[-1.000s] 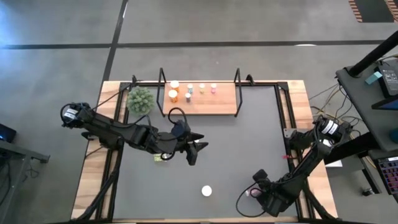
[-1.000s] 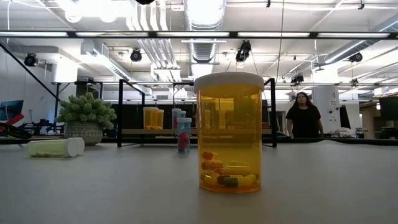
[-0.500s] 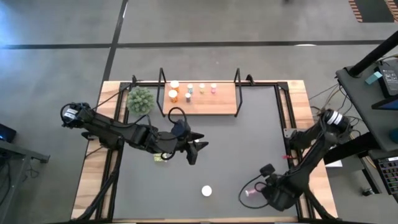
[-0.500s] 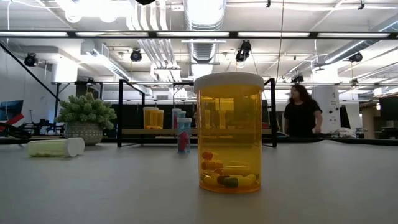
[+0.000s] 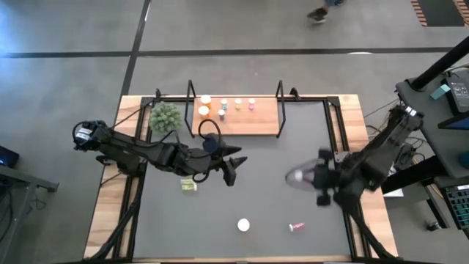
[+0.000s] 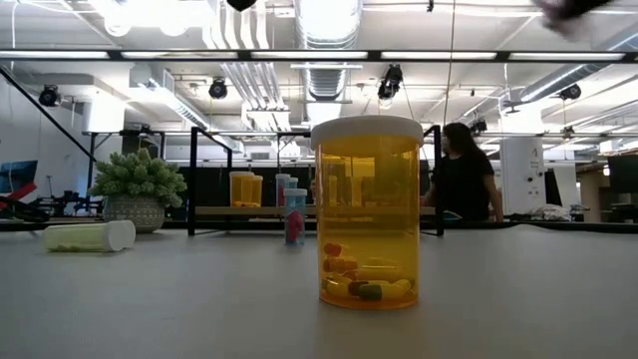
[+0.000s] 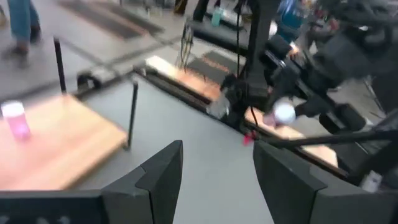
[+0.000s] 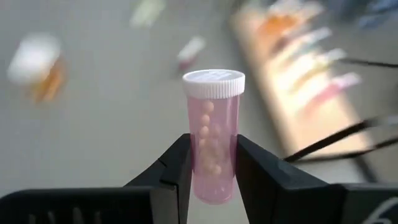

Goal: Pick and place medicine bottles onto shelf by color
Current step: Put the bottom pink pill bottle on the shelf aligned with the other pink pill bottle

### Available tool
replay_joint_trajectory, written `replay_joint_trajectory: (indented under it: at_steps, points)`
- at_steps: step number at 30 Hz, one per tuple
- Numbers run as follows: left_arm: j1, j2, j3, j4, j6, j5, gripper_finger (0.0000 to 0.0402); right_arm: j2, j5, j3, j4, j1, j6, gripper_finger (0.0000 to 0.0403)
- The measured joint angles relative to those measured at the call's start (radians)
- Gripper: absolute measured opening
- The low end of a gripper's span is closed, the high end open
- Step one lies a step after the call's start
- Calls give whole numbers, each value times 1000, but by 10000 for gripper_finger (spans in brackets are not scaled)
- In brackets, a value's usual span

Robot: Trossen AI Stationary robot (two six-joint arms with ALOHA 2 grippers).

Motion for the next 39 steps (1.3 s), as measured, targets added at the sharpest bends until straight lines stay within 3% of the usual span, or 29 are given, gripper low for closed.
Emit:
replay_joint_trajectory:
  at_steps: [2,4,10,13,18,21,26,32,39]
  points:
    - [14,5,0,50,70,-7,180,-57,103,7,76,-56,-27,96]
    - [30,11,-1,127,169,-8,180,-104,138,7,189,-112,-99,96]
    - [79,32,-1,344,531,6,180,-133,84,4,607,-246,-418,96]
    - [113,32,8,369,608,34,180,-116,26,3,739,-301,-454,96]
    - [193,32,15,338,599,98,180,-71,8,84,608,-404,-323,96]
    - [245,32,19,297,549,218,180,-33,-19,159,439,-464,-238,96]
    - [336,32,24,213,373,442,180,48,-191,256,255,-552,-173,96]
    - [381,41,21,208,285,578,180,160,-283,293,234,-621,-184,96]
    - [382,50,16,209,285,589,180,234,-279,337,294,-685,-285,96]
